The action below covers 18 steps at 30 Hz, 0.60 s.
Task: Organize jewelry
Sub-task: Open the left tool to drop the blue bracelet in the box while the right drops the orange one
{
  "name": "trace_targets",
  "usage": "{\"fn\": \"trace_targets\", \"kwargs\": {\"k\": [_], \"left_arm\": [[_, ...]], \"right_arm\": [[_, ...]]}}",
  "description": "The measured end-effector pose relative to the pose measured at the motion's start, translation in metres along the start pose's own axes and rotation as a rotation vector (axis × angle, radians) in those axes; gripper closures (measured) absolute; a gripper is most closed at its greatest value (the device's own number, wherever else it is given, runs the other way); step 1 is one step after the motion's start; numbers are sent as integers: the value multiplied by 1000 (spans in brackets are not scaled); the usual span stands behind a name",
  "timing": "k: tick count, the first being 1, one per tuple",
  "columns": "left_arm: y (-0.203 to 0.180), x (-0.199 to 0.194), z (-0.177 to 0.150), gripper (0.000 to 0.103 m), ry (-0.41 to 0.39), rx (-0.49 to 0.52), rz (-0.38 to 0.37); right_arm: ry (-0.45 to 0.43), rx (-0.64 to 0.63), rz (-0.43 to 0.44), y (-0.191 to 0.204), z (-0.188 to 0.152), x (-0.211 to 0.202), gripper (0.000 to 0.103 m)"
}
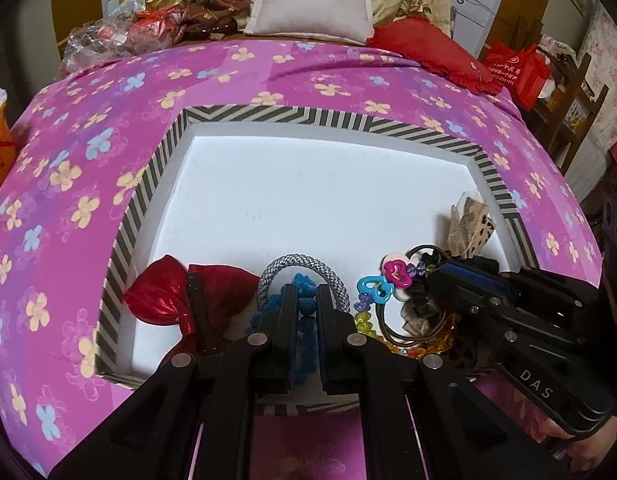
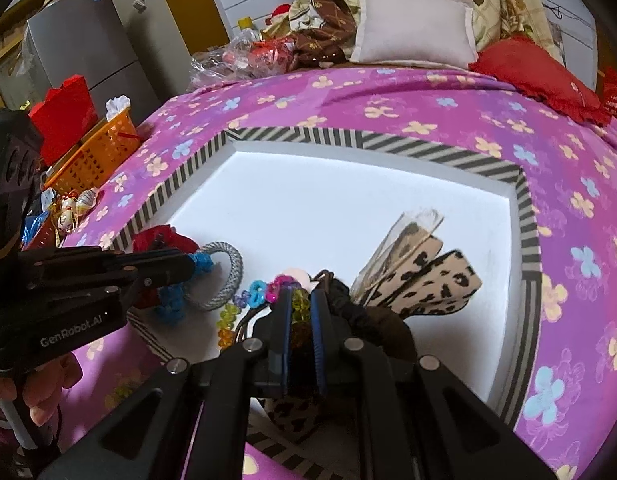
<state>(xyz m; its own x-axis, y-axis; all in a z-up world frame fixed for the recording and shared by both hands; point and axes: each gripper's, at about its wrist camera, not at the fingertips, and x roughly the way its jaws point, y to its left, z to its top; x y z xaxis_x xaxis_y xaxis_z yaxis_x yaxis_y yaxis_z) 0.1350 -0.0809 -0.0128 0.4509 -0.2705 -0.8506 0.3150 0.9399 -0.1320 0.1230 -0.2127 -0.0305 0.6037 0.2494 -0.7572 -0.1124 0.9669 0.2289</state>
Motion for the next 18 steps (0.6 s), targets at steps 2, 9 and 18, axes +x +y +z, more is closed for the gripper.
{"fn": "trace_targets", "kwargs": {"k": [2,9,18], "left_arm": [[0,2,-1,103,3,-2,-1],[6,0,-2,100,12,-44,-17],[5,-21,-5,80,-28,-58,-33]], "right_arm": [[-11,8,3,-1,0,-1,94],[-71,14,5,-1,2,-37,80],[0,-36,-48,7,-13,-37,80]]}}
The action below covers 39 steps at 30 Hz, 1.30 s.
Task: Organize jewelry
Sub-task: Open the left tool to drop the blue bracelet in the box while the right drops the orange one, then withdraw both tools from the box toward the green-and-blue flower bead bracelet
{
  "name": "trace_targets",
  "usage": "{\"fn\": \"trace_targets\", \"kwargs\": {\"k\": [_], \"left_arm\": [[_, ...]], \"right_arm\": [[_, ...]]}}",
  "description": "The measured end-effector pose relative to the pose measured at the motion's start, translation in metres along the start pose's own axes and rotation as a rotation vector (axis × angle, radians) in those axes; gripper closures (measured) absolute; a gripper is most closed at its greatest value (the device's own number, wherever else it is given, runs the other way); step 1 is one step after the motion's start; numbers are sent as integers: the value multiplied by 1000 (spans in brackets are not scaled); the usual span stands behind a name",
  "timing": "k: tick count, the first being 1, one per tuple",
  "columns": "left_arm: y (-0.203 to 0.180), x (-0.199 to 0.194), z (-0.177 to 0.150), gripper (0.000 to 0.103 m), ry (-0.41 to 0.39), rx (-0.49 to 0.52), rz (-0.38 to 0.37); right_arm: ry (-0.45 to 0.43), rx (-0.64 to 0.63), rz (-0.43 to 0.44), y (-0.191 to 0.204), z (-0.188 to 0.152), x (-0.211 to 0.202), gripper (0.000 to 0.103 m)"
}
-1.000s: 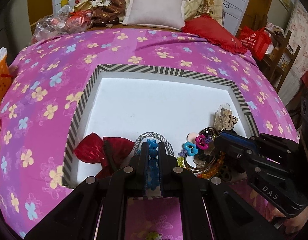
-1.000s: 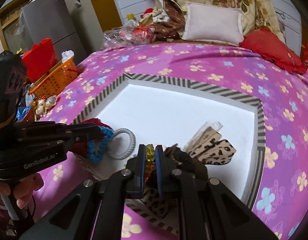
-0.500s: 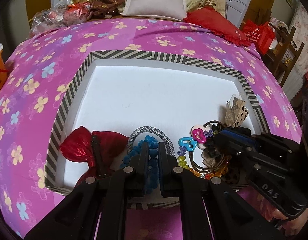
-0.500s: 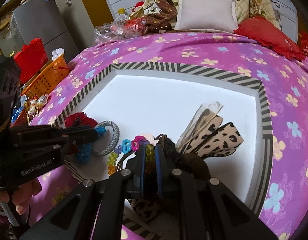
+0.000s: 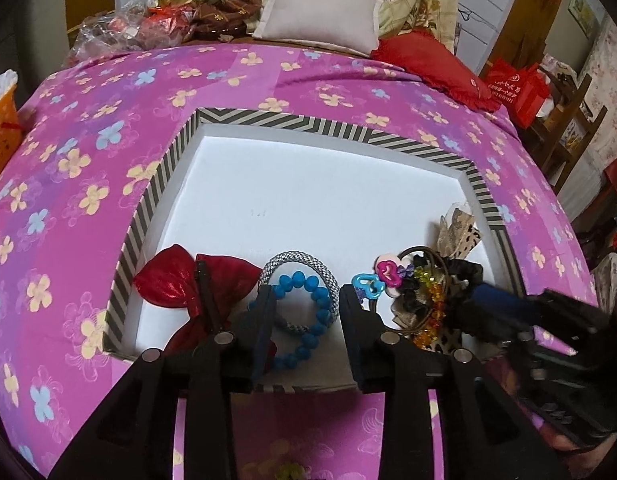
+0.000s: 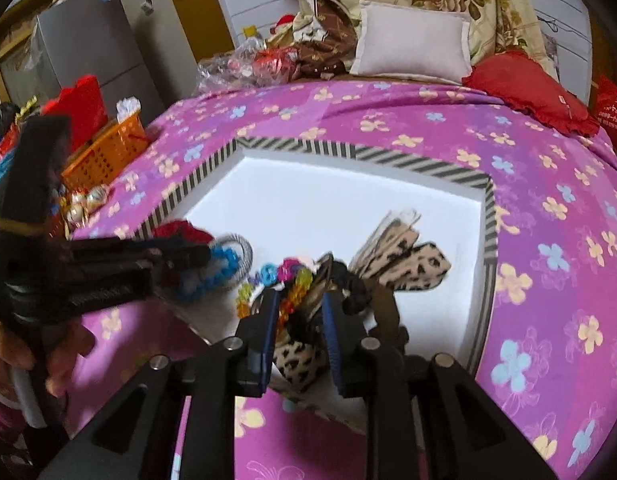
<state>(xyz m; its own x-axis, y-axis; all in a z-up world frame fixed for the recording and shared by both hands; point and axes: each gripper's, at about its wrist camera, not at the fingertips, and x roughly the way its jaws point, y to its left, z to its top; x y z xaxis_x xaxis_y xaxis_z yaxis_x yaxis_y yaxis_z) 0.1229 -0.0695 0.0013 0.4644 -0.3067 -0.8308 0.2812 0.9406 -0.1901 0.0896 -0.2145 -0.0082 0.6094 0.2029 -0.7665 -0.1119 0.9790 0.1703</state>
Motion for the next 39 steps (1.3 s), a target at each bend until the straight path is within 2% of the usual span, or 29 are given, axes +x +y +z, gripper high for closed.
{"fn": "trace_targets", "kwargs": {"k": [3,8,13,25,31,39], "left_arm": [[1,-6,-2,80,-7,-4,2],[1,-15,-7,80,-22,10,33],[2,-24,-14,80,-36,12,53],[11,-53,-42,80,-45,-3,57],[27,-71,-61,80,-48,-19,66],[42,-70,-96,80,2,-35,79]], "right_arm": [[30,17,-10,-4,-4,13,80],[27,14,-23,-3,-4,13,79],[-14,10,-27,4,-7,-11,58],[-45,-95,19,51,-33,-58,54],[2,-113,36,62,-58,-59,54],[58,-135,81,80,-83,-47,54]]}}
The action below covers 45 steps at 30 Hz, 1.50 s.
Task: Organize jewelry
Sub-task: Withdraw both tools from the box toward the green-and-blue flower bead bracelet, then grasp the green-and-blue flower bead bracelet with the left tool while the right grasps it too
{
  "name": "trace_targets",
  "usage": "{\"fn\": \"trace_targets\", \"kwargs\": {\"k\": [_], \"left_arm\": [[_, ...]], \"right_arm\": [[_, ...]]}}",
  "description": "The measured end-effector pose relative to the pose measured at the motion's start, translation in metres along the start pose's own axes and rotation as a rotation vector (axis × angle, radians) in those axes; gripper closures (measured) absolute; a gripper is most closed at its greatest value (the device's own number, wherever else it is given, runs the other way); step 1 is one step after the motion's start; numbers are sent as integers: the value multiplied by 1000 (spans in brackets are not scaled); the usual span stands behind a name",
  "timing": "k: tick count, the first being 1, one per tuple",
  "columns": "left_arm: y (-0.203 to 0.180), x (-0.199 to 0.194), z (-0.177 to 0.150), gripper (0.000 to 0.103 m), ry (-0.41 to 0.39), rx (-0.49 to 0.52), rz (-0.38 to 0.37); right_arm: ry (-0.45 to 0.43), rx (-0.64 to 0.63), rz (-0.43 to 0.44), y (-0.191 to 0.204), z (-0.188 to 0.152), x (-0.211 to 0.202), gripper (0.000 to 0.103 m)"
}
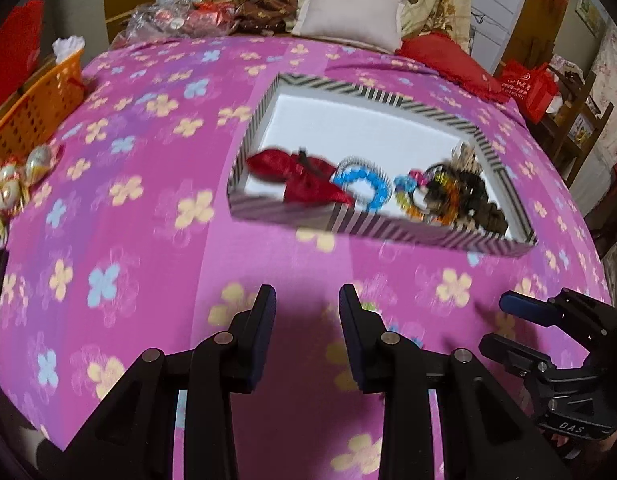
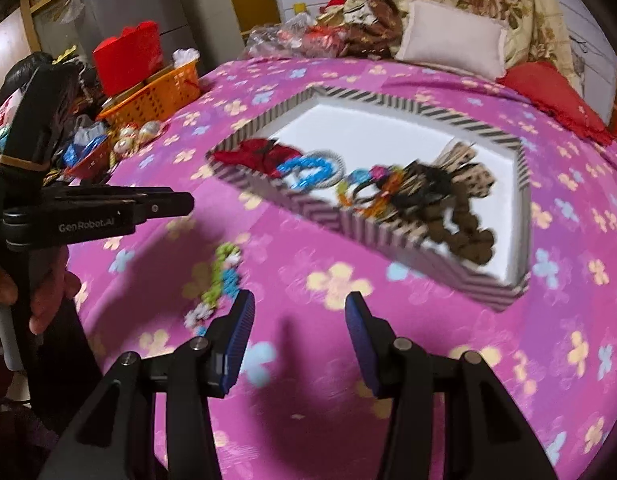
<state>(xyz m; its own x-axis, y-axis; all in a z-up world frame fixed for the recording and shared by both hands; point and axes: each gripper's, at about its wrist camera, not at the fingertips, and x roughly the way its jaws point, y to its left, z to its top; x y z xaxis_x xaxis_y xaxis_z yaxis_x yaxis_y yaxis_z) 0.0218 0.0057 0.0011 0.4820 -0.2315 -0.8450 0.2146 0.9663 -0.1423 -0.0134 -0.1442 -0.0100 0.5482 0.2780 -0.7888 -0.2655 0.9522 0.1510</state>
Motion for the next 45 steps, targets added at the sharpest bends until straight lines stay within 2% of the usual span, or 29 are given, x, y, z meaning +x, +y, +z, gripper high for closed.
{"fn": "trace_targets", "kwargs": {"k": [3,16,25,32,37,45], "left_arm": [[4,2,-8,80,14,-12,3],[1,-3,-10,80,1,-10,-3],[-2,-1,-12,80,8,-1,-5],[-18,1,-14,80,15,37,-50],[-34,11,-14,80,46,123,-67],[-48,25,-19,80,88,200,-134]], "right_arm": [[25,-36,4,12,-3,11,54],[76,-155,-89,37,-1,44,54],[64,-110,-231,8,-6,28,52],[58,-21,-158,-17,-14,17,51],[58,-60,-141,-10,-18,16,52],[55,-79,-114,-8,-21,17,52]]}}
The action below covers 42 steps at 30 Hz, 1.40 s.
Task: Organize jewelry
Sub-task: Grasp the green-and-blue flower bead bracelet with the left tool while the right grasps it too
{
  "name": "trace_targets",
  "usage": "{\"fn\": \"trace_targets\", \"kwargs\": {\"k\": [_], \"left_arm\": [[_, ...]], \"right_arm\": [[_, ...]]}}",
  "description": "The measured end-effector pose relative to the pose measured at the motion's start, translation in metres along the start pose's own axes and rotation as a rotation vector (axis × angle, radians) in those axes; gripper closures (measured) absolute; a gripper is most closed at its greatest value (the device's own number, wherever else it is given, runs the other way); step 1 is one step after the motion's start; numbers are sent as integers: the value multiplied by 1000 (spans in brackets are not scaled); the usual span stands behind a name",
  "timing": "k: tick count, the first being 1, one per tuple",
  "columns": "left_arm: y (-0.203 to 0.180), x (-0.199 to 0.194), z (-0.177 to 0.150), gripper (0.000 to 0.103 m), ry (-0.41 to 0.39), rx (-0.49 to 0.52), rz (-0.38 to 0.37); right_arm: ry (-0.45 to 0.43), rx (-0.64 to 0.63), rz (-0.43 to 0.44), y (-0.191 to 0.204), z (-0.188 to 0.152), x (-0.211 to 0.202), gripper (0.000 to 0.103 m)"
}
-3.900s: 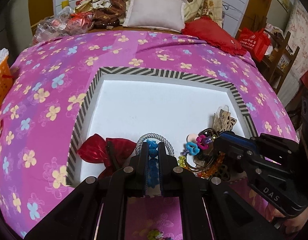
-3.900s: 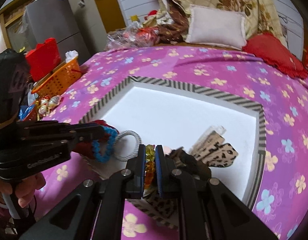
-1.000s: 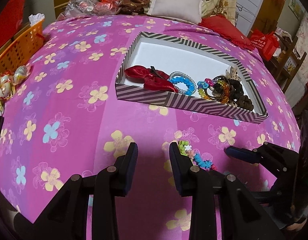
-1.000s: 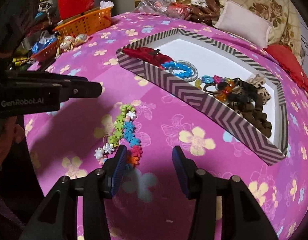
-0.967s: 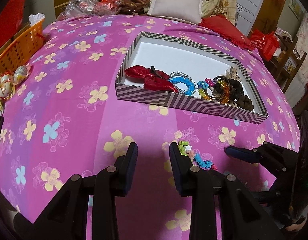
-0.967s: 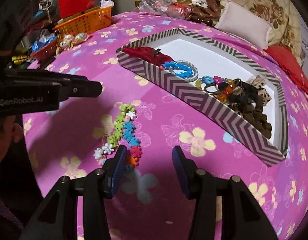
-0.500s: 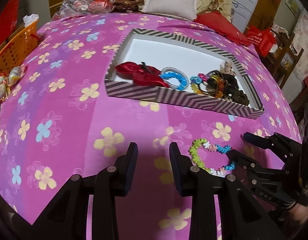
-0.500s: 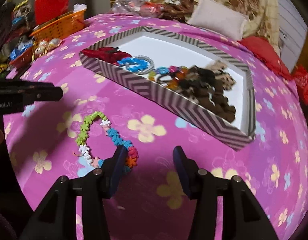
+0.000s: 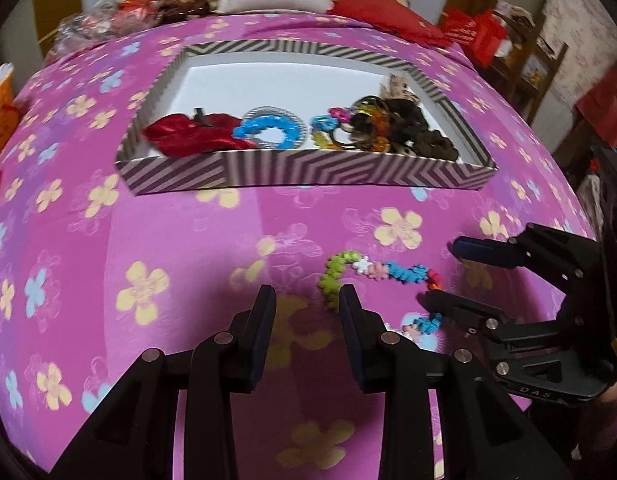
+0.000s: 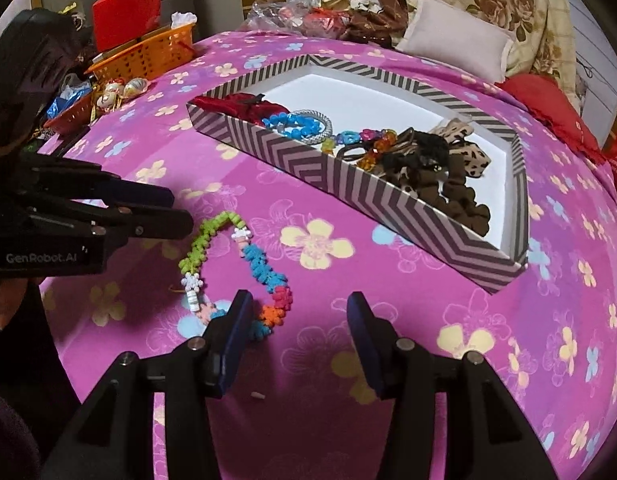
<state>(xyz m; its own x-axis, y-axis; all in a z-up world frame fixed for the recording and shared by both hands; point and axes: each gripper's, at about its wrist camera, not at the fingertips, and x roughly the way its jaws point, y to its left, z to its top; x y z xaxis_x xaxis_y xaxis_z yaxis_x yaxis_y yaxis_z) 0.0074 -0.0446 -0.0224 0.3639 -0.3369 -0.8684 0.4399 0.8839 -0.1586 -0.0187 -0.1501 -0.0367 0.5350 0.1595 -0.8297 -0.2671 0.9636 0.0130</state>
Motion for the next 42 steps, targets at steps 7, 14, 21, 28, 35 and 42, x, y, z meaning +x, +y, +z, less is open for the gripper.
{"fn": "trace_targets", "kwargs": {"k": [7,14,21,28,35,42], "left_arm": [[-6,13,7,80,36,52,-24],[-8,20,16,80,33,75,-11],[-14,22,16,102,10,121,21],[-5,11,11,103,-14,65,-10],[-5,-6,12,103,-59,45,-8],[-6,-22,16,103,-97,40,-4]], "right_arm": [[-9,-6,14,-2,-2,1,52],[-24,-22,25,1,-2,1,54],[-41,-60,14,9,-2,2,91],[-68,-46,8,6,-4,-7,91],[-112,-45,11,7,3,-24,91],[-136,-52,-6,8,8,-36,91]]}}
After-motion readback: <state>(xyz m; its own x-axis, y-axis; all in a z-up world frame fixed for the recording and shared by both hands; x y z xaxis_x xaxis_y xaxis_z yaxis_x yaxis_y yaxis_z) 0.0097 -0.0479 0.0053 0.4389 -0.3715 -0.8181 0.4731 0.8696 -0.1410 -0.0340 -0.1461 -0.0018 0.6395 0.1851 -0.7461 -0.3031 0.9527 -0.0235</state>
